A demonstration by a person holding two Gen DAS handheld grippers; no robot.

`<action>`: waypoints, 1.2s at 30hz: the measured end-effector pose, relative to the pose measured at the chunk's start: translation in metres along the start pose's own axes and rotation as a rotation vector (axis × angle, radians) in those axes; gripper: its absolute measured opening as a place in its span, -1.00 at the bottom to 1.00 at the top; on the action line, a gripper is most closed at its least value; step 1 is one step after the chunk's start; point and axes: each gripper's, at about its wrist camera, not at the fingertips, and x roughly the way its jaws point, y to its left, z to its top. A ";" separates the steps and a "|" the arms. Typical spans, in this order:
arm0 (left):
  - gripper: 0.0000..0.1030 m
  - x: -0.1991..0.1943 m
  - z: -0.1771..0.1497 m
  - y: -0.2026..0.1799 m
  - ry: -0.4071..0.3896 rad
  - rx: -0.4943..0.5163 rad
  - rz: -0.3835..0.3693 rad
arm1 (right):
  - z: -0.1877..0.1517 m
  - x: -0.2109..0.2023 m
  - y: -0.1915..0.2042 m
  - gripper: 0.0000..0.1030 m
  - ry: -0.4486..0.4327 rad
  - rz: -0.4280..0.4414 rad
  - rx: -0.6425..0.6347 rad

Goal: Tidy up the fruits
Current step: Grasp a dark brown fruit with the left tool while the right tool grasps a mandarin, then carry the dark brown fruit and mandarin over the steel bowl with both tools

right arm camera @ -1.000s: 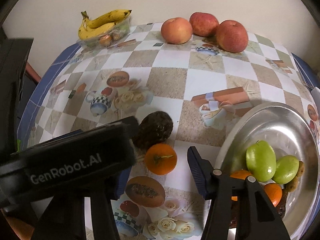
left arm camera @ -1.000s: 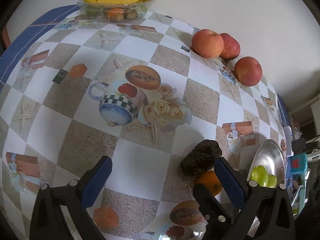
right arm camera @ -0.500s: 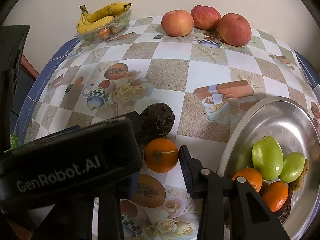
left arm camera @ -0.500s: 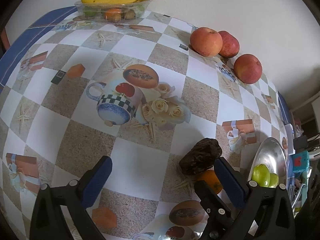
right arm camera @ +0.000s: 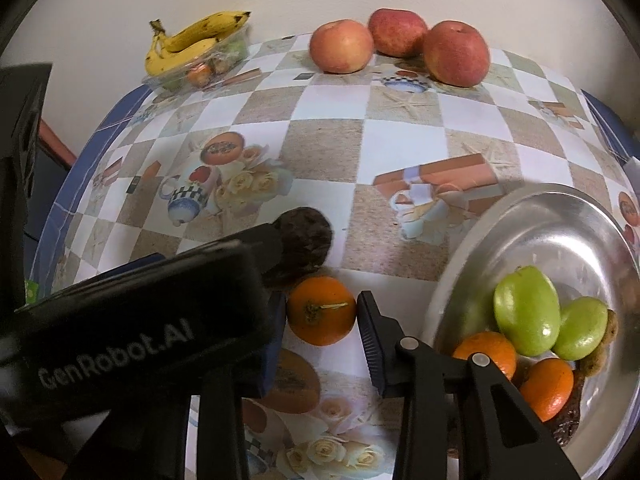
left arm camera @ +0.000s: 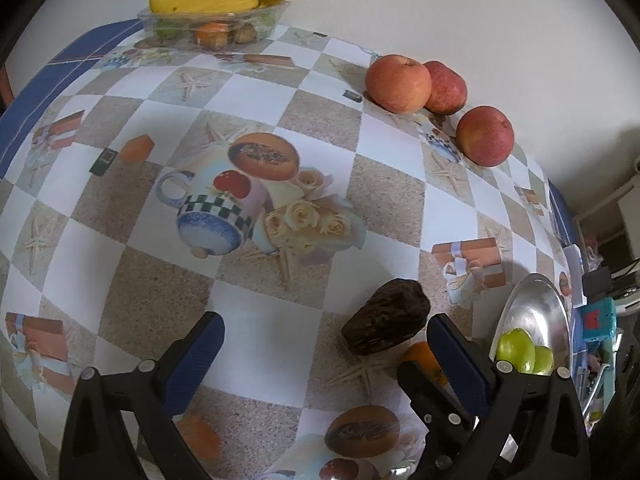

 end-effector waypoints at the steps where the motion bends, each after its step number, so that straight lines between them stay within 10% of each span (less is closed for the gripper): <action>1: 0.95 -0.001 0.000 -0.002 -0.011 0.009 0.003 | 0.000 -0.001 -0.002 -0.27 -0.002 0.010 0.010; 9: 0.67 0.003 0.001 -0.020 -0.050 0.083 -0.044 | 0.000 -0.002 -0.005 -0.27 -0.001 0.029 0.025; 17: -0.11 0.014 -0.003 -0.024 -0.007 0.081 -0.099 | 0.000 -0.002 -0.005 -0.27 0.003 0.036 0.021; 36: -0.15 -0.052 0.002 -0.035 -0.134 0.053 -0.197 | 0.006 -0.060 -0.051 -0.28 -0.134 0.022 0.164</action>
